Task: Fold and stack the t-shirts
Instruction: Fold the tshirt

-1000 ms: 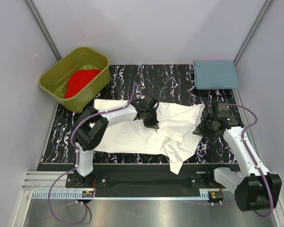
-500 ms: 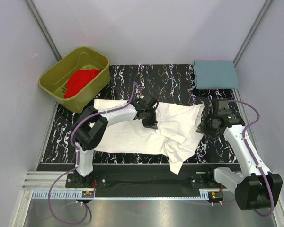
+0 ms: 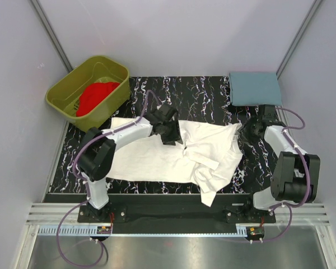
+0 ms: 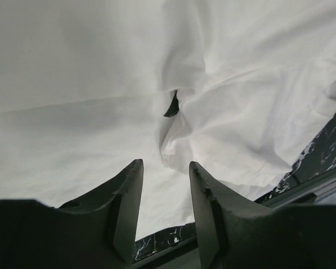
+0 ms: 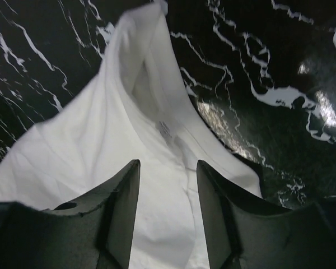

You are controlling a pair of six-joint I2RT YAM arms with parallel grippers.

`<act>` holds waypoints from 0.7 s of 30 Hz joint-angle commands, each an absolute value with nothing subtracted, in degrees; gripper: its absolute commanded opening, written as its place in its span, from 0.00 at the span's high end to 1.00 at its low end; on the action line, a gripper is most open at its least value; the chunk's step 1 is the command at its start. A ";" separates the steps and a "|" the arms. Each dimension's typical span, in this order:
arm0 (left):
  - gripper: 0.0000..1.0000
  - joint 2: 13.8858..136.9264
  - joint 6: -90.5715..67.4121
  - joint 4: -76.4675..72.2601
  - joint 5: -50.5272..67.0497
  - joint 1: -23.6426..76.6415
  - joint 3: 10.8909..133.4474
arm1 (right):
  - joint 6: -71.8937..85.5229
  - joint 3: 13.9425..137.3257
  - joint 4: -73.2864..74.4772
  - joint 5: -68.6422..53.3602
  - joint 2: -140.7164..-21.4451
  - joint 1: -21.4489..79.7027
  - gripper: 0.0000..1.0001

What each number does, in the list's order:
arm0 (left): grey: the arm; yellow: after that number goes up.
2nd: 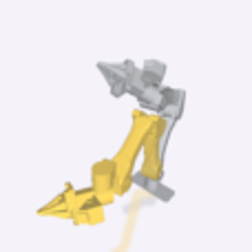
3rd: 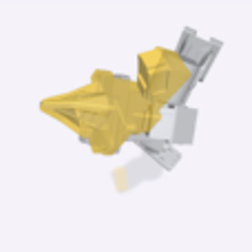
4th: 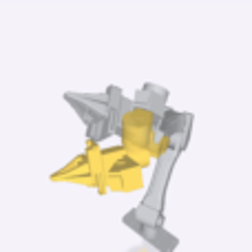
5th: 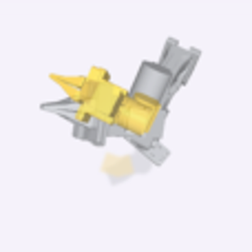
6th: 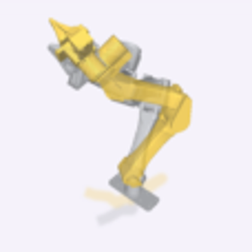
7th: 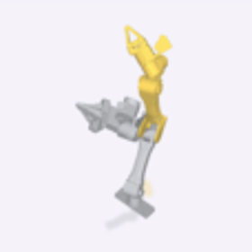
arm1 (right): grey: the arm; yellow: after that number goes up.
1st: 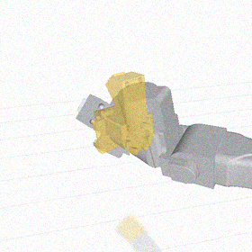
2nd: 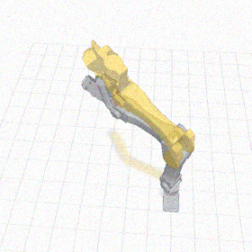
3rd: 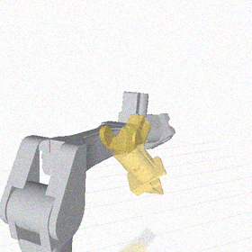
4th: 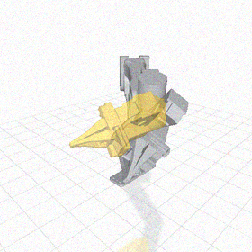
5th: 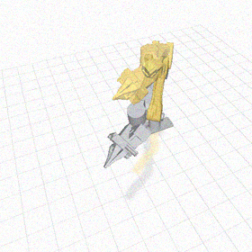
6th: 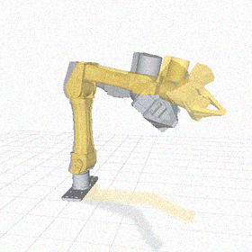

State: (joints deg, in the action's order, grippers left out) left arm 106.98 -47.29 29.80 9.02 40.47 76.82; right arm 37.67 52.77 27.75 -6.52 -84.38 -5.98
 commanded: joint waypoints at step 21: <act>0.51 118.47 -40.07 27.25 11.08 22.68 81.30 | 32.16 57.49 5.02 -14.77 -104.33 -15.90 1.00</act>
